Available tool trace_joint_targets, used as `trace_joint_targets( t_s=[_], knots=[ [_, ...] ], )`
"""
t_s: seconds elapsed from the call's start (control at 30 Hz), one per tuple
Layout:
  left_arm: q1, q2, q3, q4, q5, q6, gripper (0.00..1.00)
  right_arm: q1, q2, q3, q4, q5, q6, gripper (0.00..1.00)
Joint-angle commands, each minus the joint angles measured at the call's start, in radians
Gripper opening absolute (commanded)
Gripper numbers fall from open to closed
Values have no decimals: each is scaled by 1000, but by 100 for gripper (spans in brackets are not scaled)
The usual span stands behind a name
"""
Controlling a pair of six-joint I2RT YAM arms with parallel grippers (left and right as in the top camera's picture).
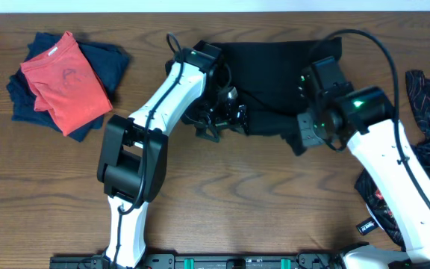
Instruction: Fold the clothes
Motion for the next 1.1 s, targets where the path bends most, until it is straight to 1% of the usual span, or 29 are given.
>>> trace_joint_targets(
  t_s=[0.0,0.03,0.07,0.1,0.13,0.2,0.3,0.47,0.57,0.67,0.8,0.87,0.93,1.0,1.03,1.07],
  knots=[
    [-15,-39,-4,0,-26,-17,89,-27,19,-18,-100,22,50,3],
    [-19,-39,-4,-2,-26,-23,89,-32,19,-30,-130,33,51,9],
    [-27,-39,-4,-4,-26,-26,90,-39,19,-43,-151,45,51,19],
    [-37,-39,-4,-4,-26,-28,90,-46,19,-55,-157,51,51,46],
    [-47,-39,-4,-4,-26,-32,90,-53,19,-64,-154,56,51,52],
    [-74,-39,-4,-4,-26,-54,92,-68,19,-79,-136,63,51,53],
    [-126,-39,-4,1,-27,-85,92,-91,19,-80,-106,78,51,52],
    [-222,-39,-19,58,-32,-162,92,-142,19,-80,-67,101,50,50],
    [-275,-39,-46,120,-98,-237,92,-186,19,-80,-64,109,47,50],
    [-321,-39,-89,225,-106,-294,92,-225,19,-80,-66,108,47,50],
    [-373,-38,-163,420,-111,-350,92,-261,19,-80,-61,106,47,49],
    [-389,-38,-195,514,-130,-381,92,-269,19,-80,-56,103,47,49],
    [-400,-37,-214,585,-182,-391,91,-268,19,-80,-49,103,46,48],
    [-404,-37,-217,604,-262,-391,87,-268,19,-80,-45,103,46,47],
    [-404,-37,-217,603,-289,-391,78,-268,19,-80,-42,103,46,47],
    [-403,-37,-217,599,-303,-390,58,-268,19,-80,-40,102,46,46]
  ],
)
